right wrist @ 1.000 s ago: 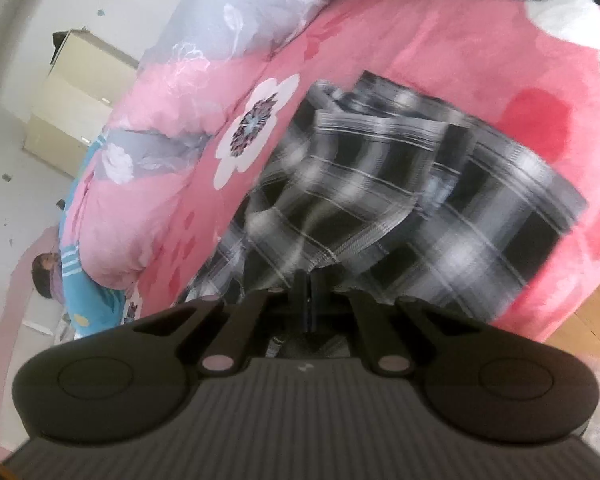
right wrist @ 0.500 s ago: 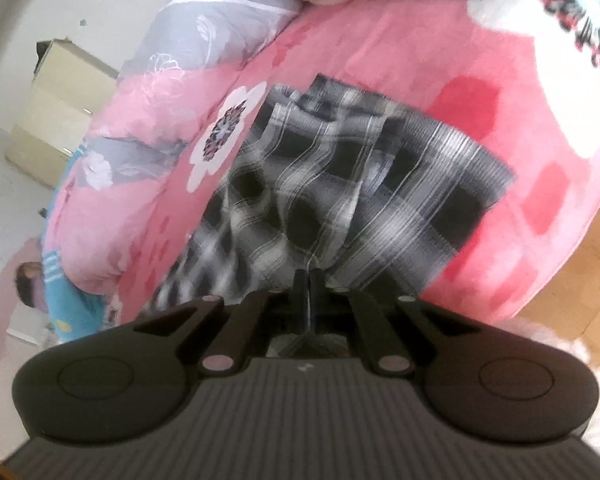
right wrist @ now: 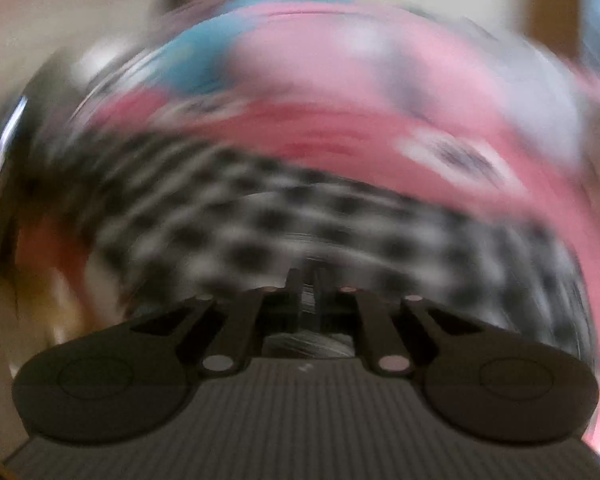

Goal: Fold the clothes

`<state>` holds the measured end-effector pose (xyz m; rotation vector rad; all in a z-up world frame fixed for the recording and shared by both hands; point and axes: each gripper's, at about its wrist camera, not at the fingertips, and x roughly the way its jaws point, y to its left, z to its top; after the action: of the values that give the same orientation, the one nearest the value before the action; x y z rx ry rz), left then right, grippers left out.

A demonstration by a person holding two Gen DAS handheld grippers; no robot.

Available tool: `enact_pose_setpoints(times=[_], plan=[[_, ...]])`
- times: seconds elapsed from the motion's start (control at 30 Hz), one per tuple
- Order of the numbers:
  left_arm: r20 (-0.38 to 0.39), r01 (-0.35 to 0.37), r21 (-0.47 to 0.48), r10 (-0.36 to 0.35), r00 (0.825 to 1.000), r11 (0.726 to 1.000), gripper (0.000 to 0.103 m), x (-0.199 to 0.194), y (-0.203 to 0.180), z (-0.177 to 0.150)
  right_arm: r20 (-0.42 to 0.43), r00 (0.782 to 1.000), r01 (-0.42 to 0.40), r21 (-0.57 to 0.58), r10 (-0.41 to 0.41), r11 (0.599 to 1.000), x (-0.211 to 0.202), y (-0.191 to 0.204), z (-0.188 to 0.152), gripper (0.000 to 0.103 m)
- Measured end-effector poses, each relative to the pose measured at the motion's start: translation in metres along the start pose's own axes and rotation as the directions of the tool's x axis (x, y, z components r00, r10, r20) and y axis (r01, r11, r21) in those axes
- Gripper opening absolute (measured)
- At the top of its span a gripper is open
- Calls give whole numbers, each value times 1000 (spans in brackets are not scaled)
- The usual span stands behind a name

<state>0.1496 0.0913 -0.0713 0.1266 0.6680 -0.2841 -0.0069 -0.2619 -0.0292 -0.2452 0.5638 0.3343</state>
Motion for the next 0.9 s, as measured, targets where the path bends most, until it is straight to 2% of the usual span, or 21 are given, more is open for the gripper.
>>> enact_pose_setpoints(times=[0.07, 0.13, 0.27, 0.47, 0.7, 0.8, 0.9], plan=[[0, 0, -1, 0, 1000, 1000, 92, -1, 1, 0, -9, 999, -35, -210, 33, 977, 13, 38, 5, 17], [-1, 0, -3, 0, 1000, 1000, 92, -1, 1, 1, -18, 999, -37, -374, 33, 927, 25, 66, 3, 18], [-1, -2, -10, 2, 1000, 1000, 92, -3, 4, 0, -30, 999, -31, -580, 16, 814, 39, 100, 0, 18], [-2, -4, -13, 4, 1000, 1000, 92, -4, 5, -1, -50, 998, -15, -701, -27, 713, 59, 113, -4, 18], [-3, -4, -12, 4, 1000, 1000, 92, -4, 6, 0, -25, 999, 14, -726, -47, 688, 62, 115, -2, 15], [-3, -5, -13, 5, 1000, 1000, 92, -4, 6, 0, -26, 998, 22, -749, -63, 662, 64, 117, -7, 15], [-3, -5, -14, 5, 1000, 1000, 92, -4, 5, 0, -25, 997, 29, -749, -72, 662, 67, 117, -8, 15]])
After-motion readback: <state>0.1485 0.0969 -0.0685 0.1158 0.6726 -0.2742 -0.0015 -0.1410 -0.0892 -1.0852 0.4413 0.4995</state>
